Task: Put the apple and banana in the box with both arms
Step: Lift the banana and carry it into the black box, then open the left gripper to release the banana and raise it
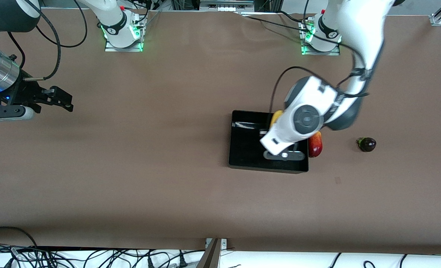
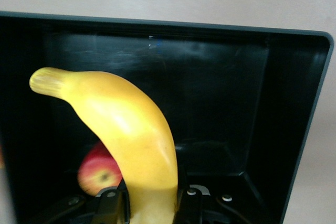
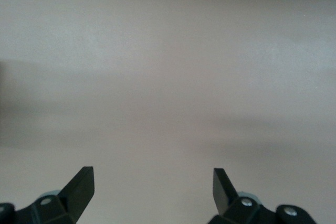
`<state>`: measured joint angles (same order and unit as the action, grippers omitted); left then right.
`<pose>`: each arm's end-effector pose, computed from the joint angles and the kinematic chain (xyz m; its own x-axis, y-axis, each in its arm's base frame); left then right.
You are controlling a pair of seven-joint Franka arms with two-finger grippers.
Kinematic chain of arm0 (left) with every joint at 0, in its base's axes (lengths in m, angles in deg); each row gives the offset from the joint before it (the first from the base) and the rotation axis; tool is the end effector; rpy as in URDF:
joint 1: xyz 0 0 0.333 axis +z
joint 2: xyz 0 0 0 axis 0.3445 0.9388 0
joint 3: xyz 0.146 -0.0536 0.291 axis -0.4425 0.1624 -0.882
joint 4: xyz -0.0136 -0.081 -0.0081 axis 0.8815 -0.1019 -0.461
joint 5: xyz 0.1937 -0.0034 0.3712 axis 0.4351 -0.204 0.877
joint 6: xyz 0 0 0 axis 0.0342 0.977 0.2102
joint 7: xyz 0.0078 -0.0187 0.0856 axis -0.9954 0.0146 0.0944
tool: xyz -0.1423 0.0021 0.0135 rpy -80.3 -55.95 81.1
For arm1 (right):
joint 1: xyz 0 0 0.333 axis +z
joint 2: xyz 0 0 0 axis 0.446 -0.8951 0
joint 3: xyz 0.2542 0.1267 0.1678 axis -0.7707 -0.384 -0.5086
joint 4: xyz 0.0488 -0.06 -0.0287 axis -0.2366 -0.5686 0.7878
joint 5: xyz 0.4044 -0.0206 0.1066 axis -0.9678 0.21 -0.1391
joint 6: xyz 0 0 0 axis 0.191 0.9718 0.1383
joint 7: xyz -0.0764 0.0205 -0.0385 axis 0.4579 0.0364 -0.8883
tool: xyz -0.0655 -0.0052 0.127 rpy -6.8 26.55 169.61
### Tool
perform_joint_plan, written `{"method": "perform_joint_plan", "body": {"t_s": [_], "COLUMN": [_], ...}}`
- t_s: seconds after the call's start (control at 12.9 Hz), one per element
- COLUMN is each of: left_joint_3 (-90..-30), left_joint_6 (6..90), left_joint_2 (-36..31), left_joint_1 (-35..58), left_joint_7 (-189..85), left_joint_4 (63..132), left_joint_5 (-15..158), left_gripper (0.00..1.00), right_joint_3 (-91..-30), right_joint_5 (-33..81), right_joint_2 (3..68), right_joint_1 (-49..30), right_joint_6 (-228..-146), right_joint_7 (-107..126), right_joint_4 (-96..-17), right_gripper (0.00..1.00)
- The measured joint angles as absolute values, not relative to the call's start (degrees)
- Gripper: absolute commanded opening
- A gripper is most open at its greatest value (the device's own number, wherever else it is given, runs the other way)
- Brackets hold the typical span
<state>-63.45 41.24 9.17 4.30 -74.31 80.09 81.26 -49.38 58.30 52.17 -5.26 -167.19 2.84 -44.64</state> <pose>0.6415 -0.3435 0.2695 0.9813 -0.0063 -0.1924 0.0043 -0.9985 0.0546 0.6251 0.0636 0.5611 0.9984 0.0521 0.0201 0.0522 -0.9986 -0.0063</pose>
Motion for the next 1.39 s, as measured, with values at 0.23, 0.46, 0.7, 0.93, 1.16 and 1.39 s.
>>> {"method": "perform_joint_plan", "body": {"t_s": [0.23,0.46,0.7,0.93,1.16,1.39], "left_joint_3": [-63.78,-63.77,-63.87,-64.56,-65.08,-65.12], "left_joint_6": [46.40,48.12,48.52,44.90,35.17,26.34], "left_joint_2": [14.22,17.02,17.43,15.03,7.69,-0.60], "left_joint_1": [4.08,2.77,2.36,3.27,8.28,14.77], "left_joint_7": [-74.40,-74.40,-74.74,-74.90,-74.89,-73.02], "left_joint_4": [80.35,80.41,80.21,78.43,75.64,74.87], "left_joint_5": [81.26,81.26,81.26,81.26,81.27,81.27], "left_gripper": [0.00,0.64,1.00,1.00,1.00,1.00], "right_joint_3": [-49.38,-49.38,-49.38,-49.38,-49.39,-49.53], "right_joint_5": [58.30,58.30,58.30,58.30,58.30,58.30], "right_joint_2": [52.16,52.16,52.16,52.16,52.16,52.15], "right_joint_1": [-5.26,-5.26,-5.26,-5.26,-5.24,-5.11], "right_joint_6": [-167.20,-167.20,-167.20,-167.20,-167.20,-167.20], "right_joint_7": [2.84,2.84,2.84,2.84,2.84,2.84], "right_joint_4": [-44.62,-44.62,-44.62,-44.61,-44.57,-44.52], "right_gripper": [1.00,1.00,1.00,1.00,1.00,1.00]}}
